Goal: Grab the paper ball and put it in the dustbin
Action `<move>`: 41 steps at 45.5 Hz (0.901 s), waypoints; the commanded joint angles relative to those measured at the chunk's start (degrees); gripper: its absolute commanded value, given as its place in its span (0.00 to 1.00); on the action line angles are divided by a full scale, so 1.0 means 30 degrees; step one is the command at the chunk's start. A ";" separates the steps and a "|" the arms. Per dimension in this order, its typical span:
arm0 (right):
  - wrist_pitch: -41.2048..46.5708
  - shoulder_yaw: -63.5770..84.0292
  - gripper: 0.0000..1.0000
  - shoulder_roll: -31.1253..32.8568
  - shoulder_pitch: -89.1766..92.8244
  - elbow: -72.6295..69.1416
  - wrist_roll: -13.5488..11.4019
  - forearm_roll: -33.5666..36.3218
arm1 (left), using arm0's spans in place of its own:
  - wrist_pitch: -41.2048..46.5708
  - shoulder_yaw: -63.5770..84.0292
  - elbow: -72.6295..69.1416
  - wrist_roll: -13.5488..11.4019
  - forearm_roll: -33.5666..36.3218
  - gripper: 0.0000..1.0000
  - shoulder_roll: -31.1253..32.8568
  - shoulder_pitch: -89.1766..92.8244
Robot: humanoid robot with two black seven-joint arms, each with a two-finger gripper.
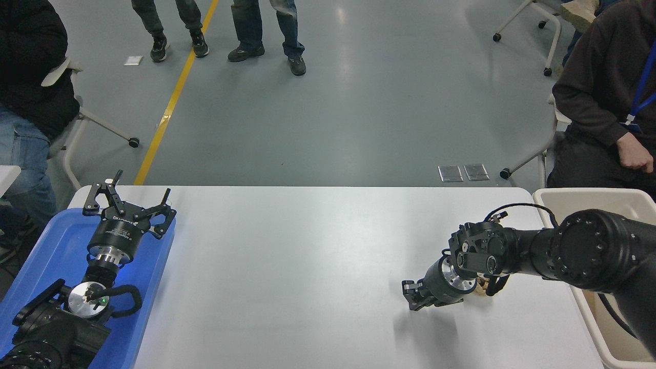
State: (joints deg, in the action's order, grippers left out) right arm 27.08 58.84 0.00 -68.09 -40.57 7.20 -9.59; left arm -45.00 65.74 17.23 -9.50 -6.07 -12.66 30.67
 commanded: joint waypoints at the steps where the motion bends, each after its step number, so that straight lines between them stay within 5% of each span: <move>1: 0.0056 0.0045 0.07 0.0000 -0.0038 0.0018 0.0002 -0.0026 | 0.0000 0.0000 0.0000 0.0002 0.0000 0.99 0.0000 0.0000; 13: 0.0202 0.0074 0.08 0.0000 -0.0272 -0.0011 0.0002 0.0004 | 0.0000 0.0000 0.0000 0.0002 0.0000 0.99 0.0000 0.0000; 17: 0.0231 0.0103 0.19 0.0000 -0.0594 -0.0099 0.0002 0.0033 | 0.0000 0.0000 0.0000 0.0002 0.0000 0.99 0.0000 0.0000; 19: 0.0319 0.0103 0.39 0.0000 -0.1061 -0.0303 0.0002 0.0033 | 0.0000 0.0000 0.0000 0.0002 0.0000 0.99 0.0000 0.0000; 20: 0.0378 0.0016 0.61 0.0000 -0.1354 -0.0420 0.0002 0.0062 | 0.0000 0.0000 0.0000 0.0002 0.0000 0.99 0.0029 0.0000; 21: 0.0436 -0.0072 0.96 0.0000 -0.1734 -0.0595 0.0002 0.0120 | 0.0000 0.0000 0.0000 0.0002 0.0000 0.99 0.0000 0.0000; 22: 0.0524 -0.0101 1.00 0.0000 -0.2172 -0.0829 0.0002 0.0150 | 0.0000 0.0000 0.0000 0.0002 0.0000 0.99 0.0029 0.0000; 30: 0.2543 -0.0102 1.00 0.0261 -0.7560 -0.4196 -0.0027 0.0180 | 0.0000 0.0000 0.0000 0.0002 0.0000 0.99 0.0000 0.0000; 41: 0.5974 0.0629 1.00 0.5153 -1.5383 -0.7744 -0.0232 0.0004 | 0.0000 0.0000 0.0000 0.0002 0.0000 0.99 0.0000 -0.0029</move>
State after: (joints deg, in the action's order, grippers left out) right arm 36.48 59.12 5.75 -93.99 -54.75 6.99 -9.17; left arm -45.00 65.74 17.22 -9.49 -6.06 -12.63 30.66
